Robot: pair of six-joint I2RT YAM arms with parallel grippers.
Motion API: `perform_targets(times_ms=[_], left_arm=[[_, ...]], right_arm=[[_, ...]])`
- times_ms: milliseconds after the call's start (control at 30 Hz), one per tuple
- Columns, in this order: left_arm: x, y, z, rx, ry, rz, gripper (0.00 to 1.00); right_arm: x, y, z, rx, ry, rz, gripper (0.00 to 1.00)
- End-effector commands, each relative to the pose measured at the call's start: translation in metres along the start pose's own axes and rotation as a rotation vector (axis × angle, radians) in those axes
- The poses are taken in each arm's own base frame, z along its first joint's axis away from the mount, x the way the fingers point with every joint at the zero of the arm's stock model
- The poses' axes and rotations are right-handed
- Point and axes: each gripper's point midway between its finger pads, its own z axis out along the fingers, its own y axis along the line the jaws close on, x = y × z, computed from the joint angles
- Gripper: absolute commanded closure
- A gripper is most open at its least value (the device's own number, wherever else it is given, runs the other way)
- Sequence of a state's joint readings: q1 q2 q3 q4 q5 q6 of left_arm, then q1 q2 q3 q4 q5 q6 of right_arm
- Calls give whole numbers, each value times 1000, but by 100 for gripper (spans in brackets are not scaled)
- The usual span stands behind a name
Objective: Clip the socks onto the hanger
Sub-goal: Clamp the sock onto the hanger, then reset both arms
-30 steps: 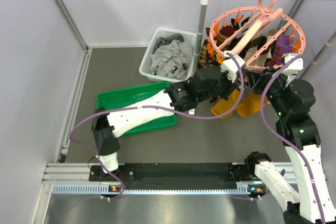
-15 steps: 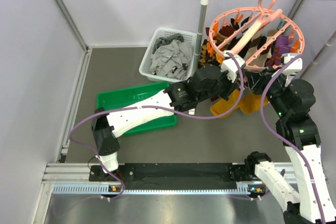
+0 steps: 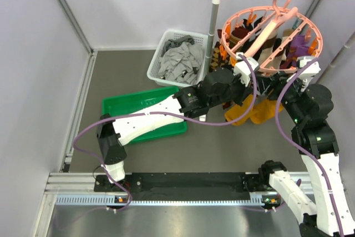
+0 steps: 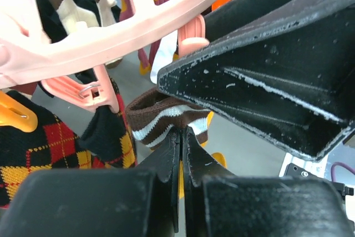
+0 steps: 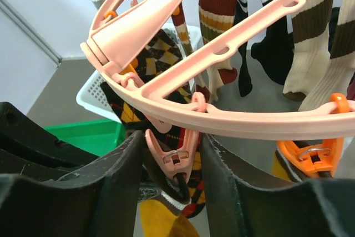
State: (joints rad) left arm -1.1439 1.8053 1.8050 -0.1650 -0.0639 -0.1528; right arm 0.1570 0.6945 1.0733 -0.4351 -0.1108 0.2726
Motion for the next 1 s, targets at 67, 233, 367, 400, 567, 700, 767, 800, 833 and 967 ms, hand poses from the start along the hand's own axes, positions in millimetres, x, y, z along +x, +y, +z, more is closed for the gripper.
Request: perform_targets(times_ms=[67, 233, 367, 400, 567, 700, 767, 800, 833, 967], left_arm=[[-53, -15, -15, 56, -158, -21, 100], [-50, -17, -14, 73, -165, -17, 79], [-45, -16, -21, 72, -163, -8, 57], [-53, -15, -24, 67, -194, -7, 53], [-58, -1, -53, 7, -240, 16, 25], [-60, 26, -85, -118, -272, 35, 8], [-54, 51, -108, -236, -275, 44, 5], [-51, 60, -116, -279, -275, 53, 3], [-44, 70, -132, -323, -269, 79, 2], [-19, 114, -183, -559, -244, 142, 2]], right_arm=[[-24, 10, -8, -30, -74, -1, 49], [-37, 14, -18, -34, -107, -3, 33], [-50, 18, -33, -36, -148, -6, 21], [-53, 18, -36, -36, -159, -10, 20], [-64, 16, -59, -12, -221, -28, 13], [-67, 2, -78, 66, -273, -52, 8], [-66, -10, -91, 128, -301, -65, 1], [-64, -18, -95, 172, -309, -75, 1], [-65, -21, -105, 191, -330, -76, 1], [-54, -43, -130, 300, -362, -88, 1]])
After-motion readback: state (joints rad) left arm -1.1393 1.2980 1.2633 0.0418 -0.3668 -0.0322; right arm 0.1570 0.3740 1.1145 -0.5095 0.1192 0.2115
